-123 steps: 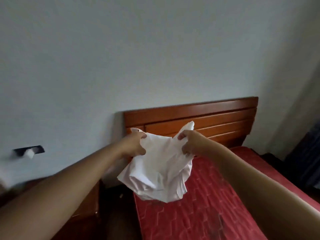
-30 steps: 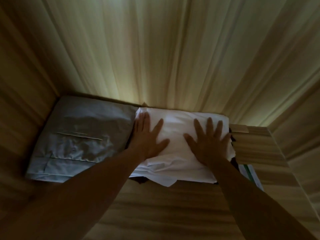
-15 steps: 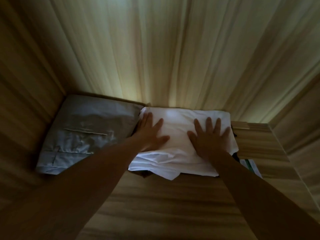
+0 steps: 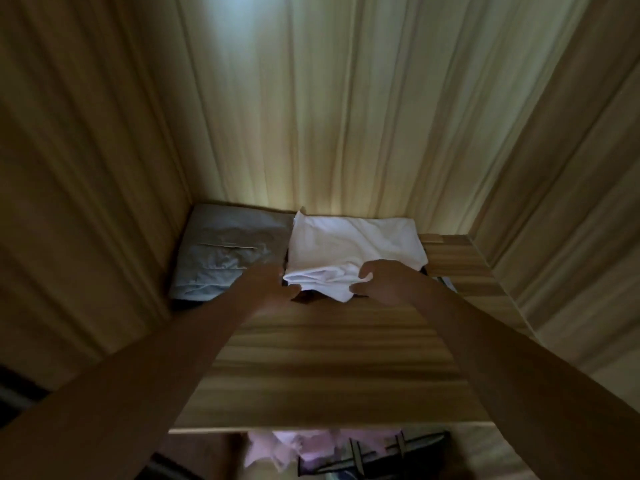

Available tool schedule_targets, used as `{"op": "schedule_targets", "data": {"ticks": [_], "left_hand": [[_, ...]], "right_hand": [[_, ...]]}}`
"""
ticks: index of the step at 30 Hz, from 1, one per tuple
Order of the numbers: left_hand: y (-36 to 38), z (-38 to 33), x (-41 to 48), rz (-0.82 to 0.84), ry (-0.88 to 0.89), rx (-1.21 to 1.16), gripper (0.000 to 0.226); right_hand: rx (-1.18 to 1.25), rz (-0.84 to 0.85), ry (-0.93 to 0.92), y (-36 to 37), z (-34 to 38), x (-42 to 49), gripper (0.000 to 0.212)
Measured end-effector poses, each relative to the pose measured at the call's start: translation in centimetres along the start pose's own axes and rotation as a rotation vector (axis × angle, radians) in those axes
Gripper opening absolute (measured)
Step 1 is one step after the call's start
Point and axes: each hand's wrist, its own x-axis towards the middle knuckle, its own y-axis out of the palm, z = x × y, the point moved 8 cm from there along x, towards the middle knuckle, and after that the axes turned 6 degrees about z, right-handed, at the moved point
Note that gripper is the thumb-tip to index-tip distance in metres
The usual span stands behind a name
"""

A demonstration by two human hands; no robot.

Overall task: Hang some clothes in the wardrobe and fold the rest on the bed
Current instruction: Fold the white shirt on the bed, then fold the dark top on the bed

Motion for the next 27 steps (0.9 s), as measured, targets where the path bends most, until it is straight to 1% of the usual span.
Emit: {"op": "schedule_targets", "data": {"ticks": [1,4,5,6,7,9,10,11,13,14,17,19,20,23,27], "left_hand": [[-0.5,0.2,-2.3,-0.005,0.007,-0.007,0.02],[-0.8,1.9,-9.4,0.035,-0.072,0.013,0.061],[-0.7,2.4,-11.7,0.048,-0.097,0.025,0.065],[-0.6,2.9,-14.0,0.064,-0.116,0.04,0.064],[-0.5,3.3,-16.4,0.072,-0.119,0.043,0.057],[-0.7,4.2,-21.6,0.044,-0.125,-0.011,0.037],[-0.9,4.8,-24.4,0.02,-0.123,-0.045,0.027],[-1.2,5.3,-27.1,0.004,-0.123,-0.067,0.024],[-1.7,6.6,-32.7,0.006,-0.172,-0.082,0.025],[-2.0,7.5,-35.2,0.001,-0.201,-0.088,0.025],[-3.2,11.0,-42.8,-0.044,-0.27,-0.076,0.026],[-3.9,14.0,-47.5,-0.072,-0.358,-0.063,0.046],[-4.3,16.2,-50.7,-0.089,-0.417,-0.062,0.051],[-5.3,22.0,-59.2,-0.135,-0.586,-0.076,0.055],[-5.9,29.7,-70.7,-0.179,-0.815,-0.122,0.051]], "right_hand": [[-0.043,0.009,-0.001,0.1,1.4,-2.2,0.065],[-0.148,0.014,-0.026,0.8,5.7,-9.1,0.054],[-0.16,0.011,-0.04,1.2,6.9,-11.4,0.051],[-0.171,0.01,-0.056,1.8,8.2,-13.6,0.049],[-0.178,0.017,-0.072,2.5,9.4,-15.6,0.045],[-0.189,0.054,-0.098,4.2,11.8,-19.1,0.041],[-0.214,0.073,-0.115,5.3,13.2,-20.7,0.043],[-0.251,0.085,-0.135,6.2,14.7,-22.2,0.048],[-0.324,0.1,-0.182,8.1,18.0,-24.7,0.058],[-0.353,0.106,-0.216,9.0,20.0,-25.8,0.059],[-0.399,0.116,-0.353,11.8,26.6,-28.4,0.046],[-0.376,0.115,-0.41,13.7,30.8,-29.6,0.04],[-0.367,0.119,-0.454,15.0,33.8,-30.3,0.039],[-0.359,0.147,-0.546,18.1,41.5,-32.1,0.035],[-0.429,0.228,-0.648,23.0,52.1,-34.7,0.034]]}}
